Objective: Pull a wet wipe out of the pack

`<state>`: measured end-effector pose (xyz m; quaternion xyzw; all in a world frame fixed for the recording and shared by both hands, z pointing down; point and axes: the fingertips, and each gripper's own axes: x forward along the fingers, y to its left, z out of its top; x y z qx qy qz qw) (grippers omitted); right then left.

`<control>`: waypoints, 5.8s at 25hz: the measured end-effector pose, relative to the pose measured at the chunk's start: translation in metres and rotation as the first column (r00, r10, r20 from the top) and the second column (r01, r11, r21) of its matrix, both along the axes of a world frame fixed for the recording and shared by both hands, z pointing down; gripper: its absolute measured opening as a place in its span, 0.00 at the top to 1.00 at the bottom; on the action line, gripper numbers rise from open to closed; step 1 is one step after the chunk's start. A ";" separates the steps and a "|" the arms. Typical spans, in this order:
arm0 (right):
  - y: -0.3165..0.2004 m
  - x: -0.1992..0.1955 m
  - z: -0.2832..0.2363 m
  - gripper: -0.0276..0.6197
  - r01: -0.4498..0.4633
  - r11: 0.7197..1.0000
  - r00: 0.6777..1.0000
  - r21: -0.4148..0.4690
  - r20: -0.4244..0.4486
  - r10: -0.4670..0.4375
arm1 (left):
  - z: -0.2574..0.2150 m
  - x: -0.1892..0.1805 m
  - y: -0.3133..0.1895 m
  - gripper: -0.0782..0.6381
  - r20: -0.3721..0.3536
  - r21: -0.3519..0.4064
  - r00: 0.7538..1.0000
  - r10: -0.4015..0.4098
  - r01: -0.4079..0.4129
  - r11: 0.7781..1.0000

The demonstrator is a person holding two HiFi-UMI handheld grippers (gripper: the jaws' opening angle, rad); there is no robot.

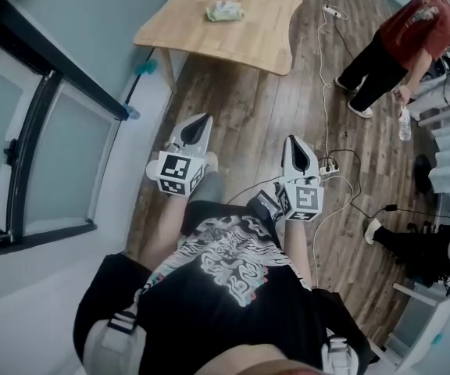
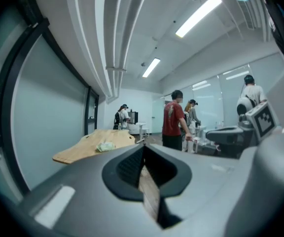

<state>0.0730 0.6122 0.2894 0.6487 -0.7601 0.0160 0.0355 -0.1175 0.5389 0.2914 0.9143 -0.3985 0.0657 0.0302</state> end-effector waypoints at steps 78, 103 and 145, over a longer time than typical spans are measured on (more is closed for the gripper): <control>-0.501 0.052 0.035 0.96 -0.009 0.992 1.000 -0.123 -0.019 0.007 | 0.040 0.045 -0.519 0.91 0.049 -0.042 0.998 -0.045 0.048 0.998; -0.624 0.031 0.098 0.96 0.093 0.967 0.994 -0.237 -0.041 -0.106 | 0.117 0.055 -0.615 0.91 0.110 -0.167 0.994 -0.018 0.036 0.985; -0.714 0.034 0.164 0.96 0.195 0.927 0.977 -0.320 0.152 -0.153 | 0.187 0.090 -0.667 0.91 0.134 -0.296 0.991 0.031 0.010 0.955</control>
